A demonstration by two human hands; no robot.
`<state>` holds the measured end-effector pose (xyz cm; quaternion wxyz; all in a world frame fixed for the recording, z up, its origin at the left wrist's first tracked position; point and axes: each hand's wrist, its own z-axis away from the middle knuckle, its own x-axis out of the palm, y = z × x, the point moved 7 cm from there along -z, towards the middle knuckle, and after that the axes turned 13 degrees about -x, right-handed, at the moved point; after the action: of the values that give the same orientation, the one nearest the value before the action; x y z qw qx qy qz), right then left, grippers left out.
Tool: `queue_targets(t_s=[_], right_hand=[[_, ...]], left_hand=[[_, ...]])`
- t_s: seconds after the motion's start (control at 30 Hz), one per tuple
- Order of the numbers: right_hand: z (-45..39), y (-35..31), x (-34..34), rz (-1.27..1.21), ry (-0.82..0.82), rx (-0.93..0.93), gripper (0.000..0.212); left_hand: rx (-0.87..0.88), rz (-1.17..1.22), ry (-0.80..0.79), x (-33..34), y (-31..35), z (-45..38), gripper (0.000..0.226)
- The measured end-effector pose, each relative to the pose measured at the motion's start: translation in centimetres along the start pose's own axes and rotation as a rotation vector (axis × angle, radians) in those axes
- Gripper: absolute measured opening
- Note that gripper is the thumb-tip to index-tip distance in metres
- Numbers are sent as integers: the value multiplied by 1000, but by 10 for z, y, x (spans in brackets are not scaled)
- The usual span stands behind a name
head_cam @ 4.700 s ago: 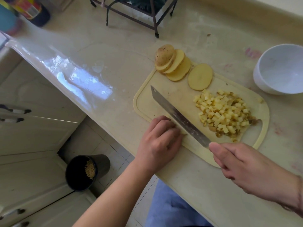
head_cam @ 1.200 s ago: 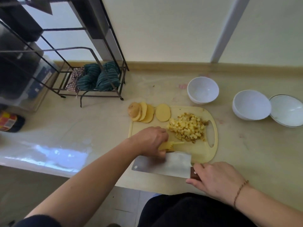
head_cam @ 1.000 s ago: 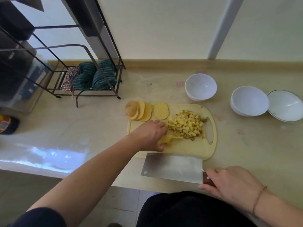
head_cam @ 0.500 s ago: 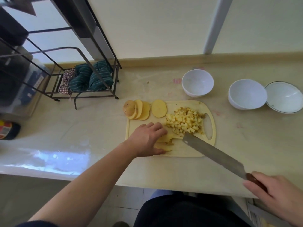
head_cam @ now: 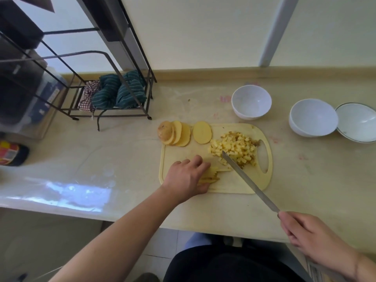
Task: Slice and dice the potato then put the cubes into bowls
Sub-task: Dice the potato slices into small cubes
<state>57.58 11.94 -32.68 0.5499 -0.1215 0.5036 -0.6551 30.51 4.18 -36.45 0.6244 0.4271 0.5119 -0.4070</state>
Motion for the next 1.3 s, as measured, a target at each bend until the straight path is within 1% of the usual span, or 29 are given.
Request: queue_targets(t_s=[0.17, 0.3, 0.47, 0.67, 0.8, 1.0, 1.07, 1.13, 1.23, 1.3], right_hand=[[-4, -2, 9, -58, -31, 34, 53], [-7, -2, 16, -86, -58, 48, 49], [-9, -4, 16, -106, -58, 47, 50], [-11, -4, 21, -136, -49, 48, 61], [-14, -4, 30, -182, -65, 69, 51], [-19, -13, 41, -217, -46, 58, 48], [-21, -15, 41, -191, -34, 40, 48], [-20, -17, 39, -148, -9, 13, 50], [-15, -15, 32, -97, 36, -23, 56], [-10, -14, 26, -120, 64, -21, 63]], left_hand=[[-114, 24, -94, 4, 2, 0, 62], [-195, 18, -151, 3, 0, 3, 63], [-216, -22, -200, 0, 2, 4, 62], [-195, 63, -191, -1, 0, 5, 63], [-177, 122, -196, -1, -1, 7, 64], [-205, 160, -195, -1, -1, 9, 63], [-206, 135, -169, -1, -2, 9, 63], [-197, 69, -94, -4, -2, 9, 65], [-67, 43, 81, -11, 11, 5, 58], [33, 88, 132, -10, 25, -1, 49]])
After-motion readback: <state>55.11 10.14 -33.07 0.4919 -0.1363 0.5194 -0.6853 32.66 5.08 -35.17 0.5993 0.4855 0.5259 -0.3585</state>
